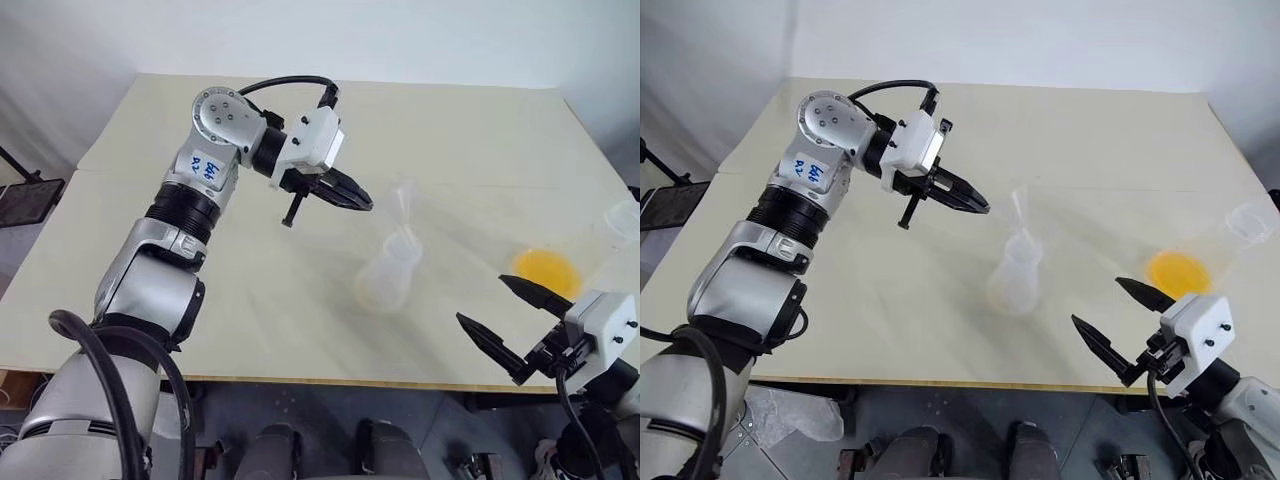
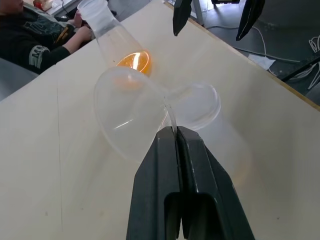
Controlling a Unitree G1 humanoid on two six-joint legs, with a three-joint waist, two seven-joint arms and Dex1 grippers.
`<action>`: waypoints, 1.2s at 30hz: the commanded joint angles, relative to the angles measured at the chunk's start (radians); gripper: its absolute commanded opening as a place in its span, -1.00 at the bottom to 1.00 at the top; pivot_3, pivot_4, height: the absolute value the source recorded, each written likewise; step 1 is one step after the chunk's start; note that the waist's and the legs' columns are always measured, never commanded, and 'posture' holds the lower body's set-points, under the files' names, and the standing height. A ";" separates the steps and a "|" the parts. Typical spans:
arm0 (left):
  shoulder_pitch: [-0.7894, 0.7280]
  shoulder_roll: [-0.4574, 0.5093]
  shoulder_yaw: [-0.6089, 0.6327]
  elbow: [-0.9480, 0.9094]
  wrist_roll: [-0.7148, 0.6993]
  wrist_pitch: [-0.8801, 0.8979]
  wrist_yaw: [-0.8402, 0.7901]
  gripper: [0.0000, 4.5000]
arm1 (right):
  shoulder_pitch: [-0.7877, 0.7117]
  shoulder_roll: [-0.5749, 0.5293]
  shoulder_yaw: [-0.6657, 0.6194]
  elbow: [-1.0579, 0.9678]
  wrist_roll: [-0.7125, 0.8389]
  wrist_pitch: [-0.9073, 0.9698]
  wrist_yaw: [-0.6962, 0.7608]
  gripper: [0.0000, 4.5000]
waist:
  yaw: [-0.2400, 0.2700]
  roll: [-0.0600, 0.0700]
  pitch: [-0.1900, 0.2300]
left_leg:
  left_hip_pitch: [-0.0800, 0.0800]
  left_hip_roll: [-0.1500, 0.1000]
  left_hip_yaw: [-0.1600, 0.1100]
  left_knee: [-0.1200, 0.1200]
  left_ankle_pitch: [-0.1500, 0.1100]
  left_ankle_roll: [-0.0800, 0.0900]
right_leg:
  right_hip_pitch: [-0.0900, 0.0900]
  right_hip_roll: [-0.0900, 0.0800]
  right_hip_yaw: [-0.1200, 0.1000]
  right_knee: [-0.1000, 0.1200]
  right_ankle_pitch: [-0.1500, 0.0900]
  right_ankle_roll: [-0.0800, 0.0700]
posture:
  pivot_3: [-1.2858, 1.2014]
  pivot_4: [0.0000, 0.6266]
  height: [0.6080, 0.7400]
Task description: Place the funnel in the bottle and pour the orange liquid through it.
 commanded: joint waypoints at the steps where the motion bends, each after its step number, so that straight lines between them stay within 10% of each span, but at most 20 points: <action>1: -0.007 -0.014 0.028 -0.020 0.027 -0.023 -0.100 -0.99 | -0.005 0.000 -0.024 -0.030 0.012 -0.018 -0.009 1.00 | 0.002 0.000 0.000 | 0.000 0.000 0.000 0.000 0.000 0.000 | 0.000 0.000 0.000 0.000 0.000 0.000 | 0.03 -0.52 1.00; 36: -0.072 -0.053 -0.066 -0.048 0.065 -0.308 -0.112 -0.99 | -0.010 0.007 -0.012 -0.005 -0.010 -0.038 -0.012 1.00 | 0.012 0.000 0.000 | 0.000 -0.001 0.001 0.000 0.000 0.001 | 0.000 0.000 0.000 0.000 0.000 0.000 | 0.03 -0.52 1.00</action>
